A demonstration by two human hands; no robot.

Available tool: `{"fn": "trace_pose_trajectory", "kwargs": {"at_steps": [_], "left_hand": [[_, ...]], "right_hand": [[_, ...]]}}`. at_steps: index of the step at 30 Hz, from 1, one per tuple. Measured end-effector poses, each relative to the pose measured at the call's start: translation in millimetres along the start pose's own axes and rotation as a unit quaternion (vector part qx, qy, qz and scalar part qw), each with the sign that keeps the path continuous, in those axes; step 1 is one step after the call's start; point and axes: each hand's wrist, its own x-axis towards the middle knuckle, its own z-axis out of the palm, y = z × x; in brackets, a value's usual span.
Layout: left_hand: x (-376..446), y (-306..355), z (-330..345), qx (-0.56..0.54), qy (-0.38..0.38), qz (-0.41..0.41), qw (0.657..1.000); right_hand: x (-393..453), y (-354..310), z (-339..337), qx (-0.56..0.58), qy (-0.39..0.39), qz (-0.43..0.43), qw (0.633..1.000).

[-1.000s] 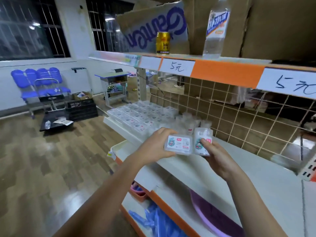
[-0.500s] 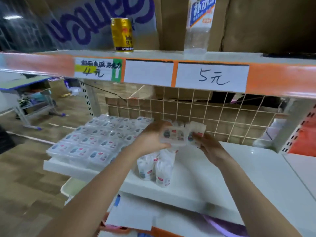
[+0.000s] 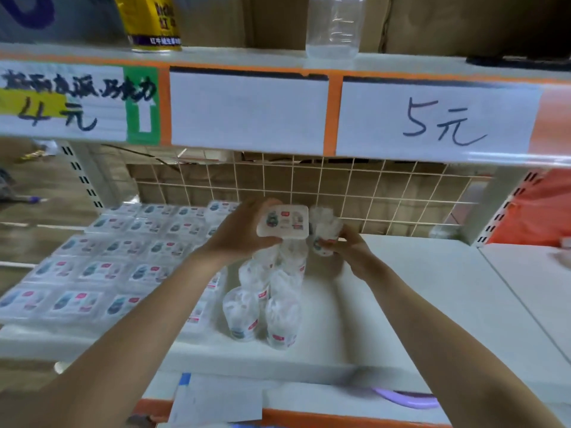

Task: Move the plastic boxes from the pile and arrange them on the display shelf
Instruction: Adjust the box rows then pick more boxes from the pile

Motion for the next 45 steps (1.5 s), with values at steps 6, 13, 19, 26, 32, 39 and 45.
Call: {"fn": "trace_pose_trajectory", "kwargs": {"at_steps": [6,13,19,26,32,39,45], "left_hand": [[7,-8,-1,0.012,0.019,-0.006,1.000],[6,-16,2,0.030,0.024,-0.011,0.999],[2,-13,-1,0.027,0.037,-0.016,0.999],[-4,-19,-8,0.023,0.046,-0.035,0.998],[-4,-43,-30,0.011,0.052,-0.046,0.998],[7,-96,-72,0.040,0.025,-0.053,0.997],[3,-150,-102,0.089,-0.008,-0.095,0.991]], "right_hand": [[4,11,15,-0.055,0.025,-0.005,0.998],[4,15,16,-0.075,0.049,-0.043,0.995],[4,15,16,-0.100,0.062,-0.052,0.992],[-1,9,-2,-0.115,0.009,-0.032,0.993],[-5,-35,-30,-0.208,-0.020,-0.055,0.976],[13,-95,23,-0.355,-0.003,-0.139,0.924],[30,-111,96,-0.479,-0.025,-0.146,0.865]]}}
